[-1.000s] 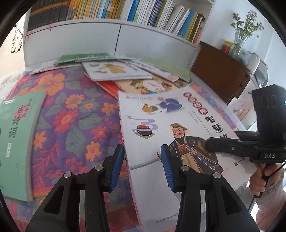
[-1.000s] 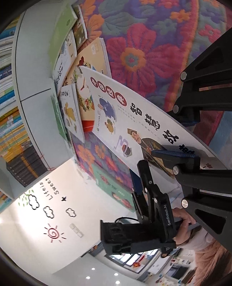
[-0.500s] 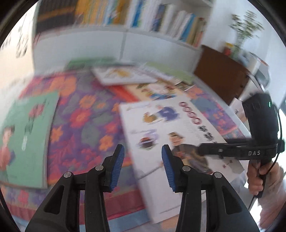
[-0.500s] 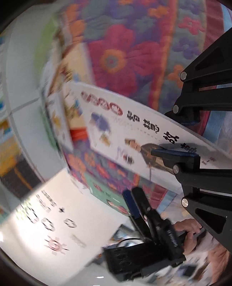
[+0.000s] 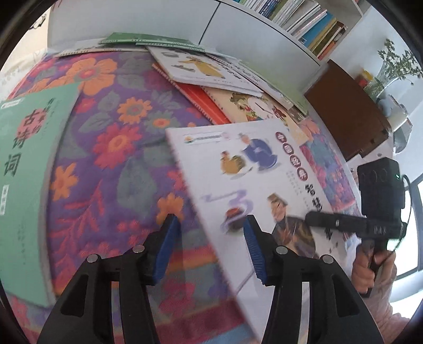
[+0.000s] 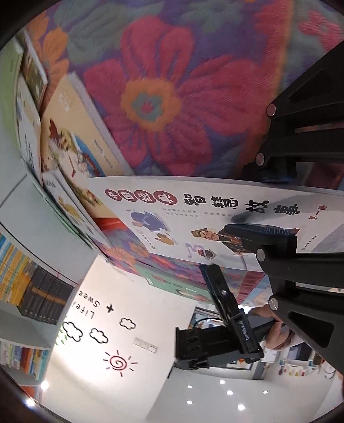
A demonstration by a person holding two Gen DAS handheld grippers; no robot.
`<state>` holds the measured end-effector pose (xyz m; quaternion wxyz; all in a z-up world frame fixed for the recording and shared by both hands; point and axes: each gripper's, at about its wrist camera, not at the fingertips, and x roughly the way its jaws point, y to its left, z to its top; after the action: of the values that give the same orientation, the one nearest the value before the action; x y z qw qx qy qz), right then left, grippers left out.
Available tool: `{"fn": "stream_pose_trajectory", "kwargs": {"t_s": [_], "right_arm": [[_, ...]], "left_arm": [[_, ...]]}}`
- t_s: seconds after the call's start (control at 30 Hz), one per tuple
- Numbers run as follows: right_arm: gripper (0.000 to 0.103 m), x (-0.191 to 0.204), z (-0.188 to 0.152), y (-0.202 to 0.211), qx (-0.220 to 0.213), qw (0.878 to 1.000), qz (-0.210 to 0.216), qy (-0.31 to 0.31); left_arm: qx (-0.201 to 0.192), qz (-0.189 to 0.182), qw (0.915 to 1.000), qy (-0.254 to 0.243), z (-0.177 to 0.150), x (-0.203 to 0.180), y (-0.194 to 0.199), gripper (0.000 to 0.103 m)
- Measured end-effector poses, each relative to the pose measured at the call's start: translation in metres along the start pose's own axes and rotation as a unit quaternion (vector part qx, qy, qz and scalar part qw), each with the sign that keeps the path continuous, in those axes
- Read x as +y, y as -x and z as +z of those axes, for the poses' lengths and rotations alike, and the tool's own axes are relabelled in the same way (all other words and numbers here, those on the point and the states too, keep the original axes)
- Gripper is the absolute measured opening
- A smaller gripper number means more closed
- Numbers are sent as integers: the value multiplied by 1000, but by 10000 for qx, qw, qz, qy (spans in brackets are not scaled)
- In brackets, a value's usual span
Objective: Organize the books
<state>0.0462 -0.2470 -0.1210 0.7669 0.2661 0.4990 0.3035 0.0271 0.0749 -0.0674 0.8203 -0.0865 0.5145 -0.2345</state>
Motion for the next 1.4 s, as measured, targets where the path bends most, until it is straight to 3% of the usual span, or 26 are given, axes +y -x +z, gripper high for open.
{"fn": "stream_pose_trajectory", "kwargs": {"t_s": [0.17, 0.33, 0.43, 0.5, 0.7, 0.83, 1.17, 1.27, 1.4], "right_arm": [[24, 10, -7, -4, -24, 9996, -43, 261], [24, 20, -7, -8, -99, 9990, 1, 444], [23, 38, -7, -3, -222, 9959, -22, 871], [23, 55, -10, 0, -360, 9908, -277, 1271], [23, 78, -16, 8, -409, 9860, -299, 1590], [23, 97, -15, 10, -415, 9862, -186, 1592], [23, 165, 16, -46, 140, 9861, 199, 1641], [23, 180, 30, -73, 374, 9870, 299, 1536], [18, 164, 53, -94, 349, 9905, 60, 1330]], "left_arm": [[-143, 346, 9993, -92, 2, -15, -5, 48], [-159, -36, 9998, 94, 3, -7, 1, 48], [-164, -263, 9994, 137, 3, -4, 7, 48], [-220, -233, 9995, 60, 2, -6, 12, 48], [-259, -235, 9994, 65, 5, -5, 28, 48], [-419, -21, 9991, -108, 9, -5, 48, 48], [-828, -104, 9963, 185, 32, 54, 105, 48], [-734, -63, 9966, 369, 39, 81, 108, 48], [-352, 189, 9969, 677, 37, 113, 82, 48]]}}
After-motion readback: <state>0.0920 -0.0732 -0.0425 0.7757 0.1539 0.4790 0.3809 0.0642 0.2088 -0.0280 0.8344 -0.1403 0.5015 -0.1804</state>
